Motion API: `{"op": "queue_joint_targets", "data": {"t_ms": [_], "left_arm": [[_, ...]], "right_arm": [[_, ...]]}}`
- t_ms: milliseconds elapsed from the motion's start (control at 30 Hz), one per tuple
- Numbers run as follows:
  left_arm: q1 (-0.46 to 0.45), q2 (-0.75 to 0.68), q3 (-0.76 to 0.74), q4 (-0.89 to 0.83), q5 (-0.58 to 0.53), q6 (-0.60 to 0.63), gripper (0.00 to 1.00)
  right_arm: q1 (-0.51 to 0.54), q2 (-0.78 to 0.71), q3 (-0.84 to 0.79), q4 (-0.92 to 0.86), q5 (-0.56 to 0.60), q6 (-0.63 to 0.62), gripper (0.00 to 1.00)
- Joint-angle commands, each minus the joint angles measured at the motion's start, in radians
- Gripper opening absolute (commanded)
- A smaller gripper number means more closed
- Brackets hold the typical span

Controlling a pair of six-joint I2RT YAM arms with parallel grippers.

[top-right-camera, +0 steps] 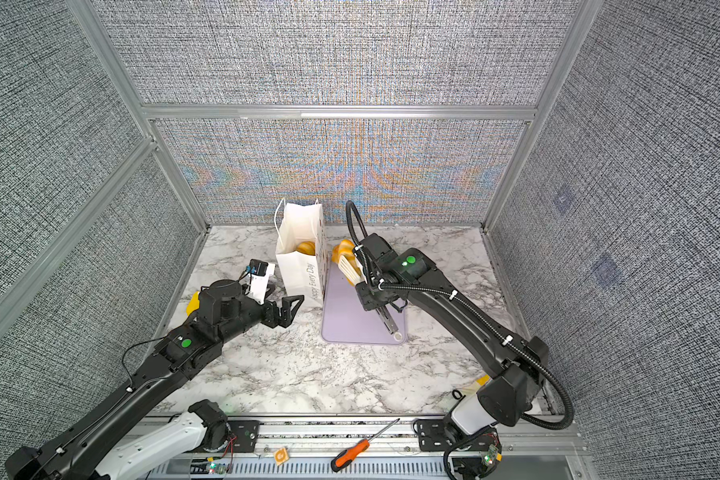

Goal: Place the fake bread into the paper bag
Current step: 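Carry the yellow loaf over the bag opening with the right gripper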

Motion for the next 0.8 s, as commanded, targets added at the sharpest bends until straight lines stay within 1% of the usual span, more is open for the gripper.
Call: {"op": "queue_joint_targets", "data": {"t_ms": [0,233,333,400,567,667,767], "left_arm": [[0.000,-0.004,0.025,-0.044,-0.041,0.028,0.99],[0.001,-0.003,0.095,-0.106,-0.054,0.060,0.99],[0.004,-0.007,0.116,-0.125,-0.068,0.062,0.99],[0.007,-0.013,0.129,-0.139,-0.099,0.049,0.99],[0.021,-0.033,0.160,-0.172,-0.123,0.068,0.99],[0.046,-0.034,0.180,-0.196,-0.130,0.073,0.99],[0.096,-0.036,0.187,-0.194,-0.111,0.077,0.99]], "right_arm": [[0.018,-0.021,0.027,0.013,-0.005,0.010,0.36],[0.086,-0.016,0.117,0.021,-0.004,0.010,0.36],[0.115,0.007,0.163,0.030,0.002,0.009,0.36],[0.135,0.022,0.183,0.055,0.000,0.001,0.36],[0.170,0.081,0.258,0.083,-0.020,-0.014,0.36],[0.186,0.121,0.307,0.104,-0.028,-0.022,0.36],[0.191,0.164,0.341,0.148,-0.049,-0.026,0.36]]}}
